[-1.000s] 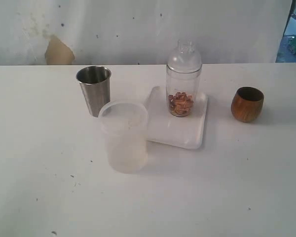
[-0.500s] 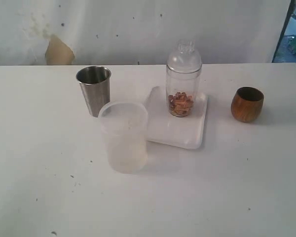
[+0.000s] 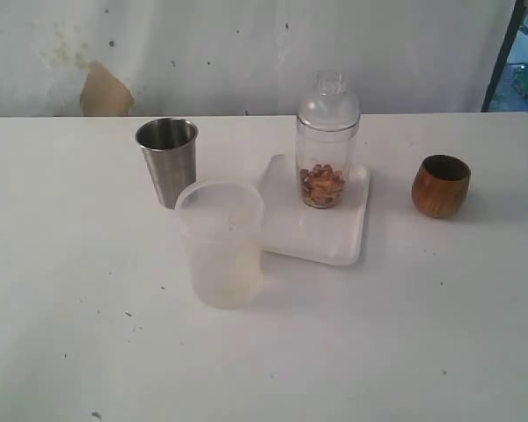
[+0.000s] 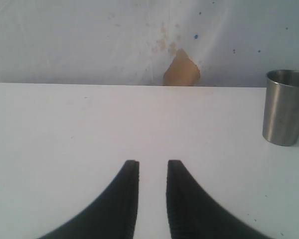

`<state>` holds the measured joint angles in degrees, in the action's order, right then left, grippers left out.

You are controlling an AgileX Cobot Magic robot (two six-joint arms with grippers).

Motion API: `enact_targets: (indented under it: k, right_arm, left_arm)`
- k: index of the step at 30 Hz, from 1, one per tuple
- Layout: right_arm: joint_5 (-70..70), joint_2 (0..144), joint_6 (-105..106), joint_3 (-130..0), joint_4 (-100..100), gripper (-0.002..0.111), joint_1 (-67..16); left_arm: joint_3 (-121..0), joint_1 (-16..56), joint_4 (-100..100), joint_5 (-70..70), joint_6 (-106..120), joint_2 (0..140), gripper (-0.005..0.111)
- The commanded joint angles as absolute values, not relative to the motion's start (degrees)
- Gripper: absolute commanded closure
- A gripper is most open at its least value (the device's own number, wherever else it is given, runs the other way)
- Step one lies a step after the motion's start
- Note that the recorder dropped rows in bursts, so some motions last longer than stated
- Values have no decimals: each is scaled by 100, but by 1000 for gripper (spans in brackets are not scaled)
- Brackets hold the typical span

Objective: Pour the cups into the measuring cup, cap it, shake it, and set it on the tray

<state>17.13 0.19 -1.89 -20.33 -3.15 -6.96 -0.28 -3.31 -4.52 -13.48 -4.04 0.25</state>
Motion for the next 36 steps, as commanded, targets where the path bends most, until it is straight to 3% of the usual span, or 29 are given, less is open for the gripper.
enact_targets:
  k: [1, 13, 22, 36]
  right_arm:
    - [1263, 0, 417, -1560, -346, 107, -299]
    - [139, 0, 755, 0, -333, 107, 589]
    - [1836, 0, 541, 0, -326, 107, 645]
    - [2011, 0, 63, 0, -298, 107, 645]
  left_arm:
    - [0, -328, -392, -1329, -398, 0, 86]
    - [0, -328, -392, -1329, -398, 0, 86]
    - [0, -328, -392, -1329, -398, 0, 86]
    - [0, -328, -392, -1329, -398, 0, 86]
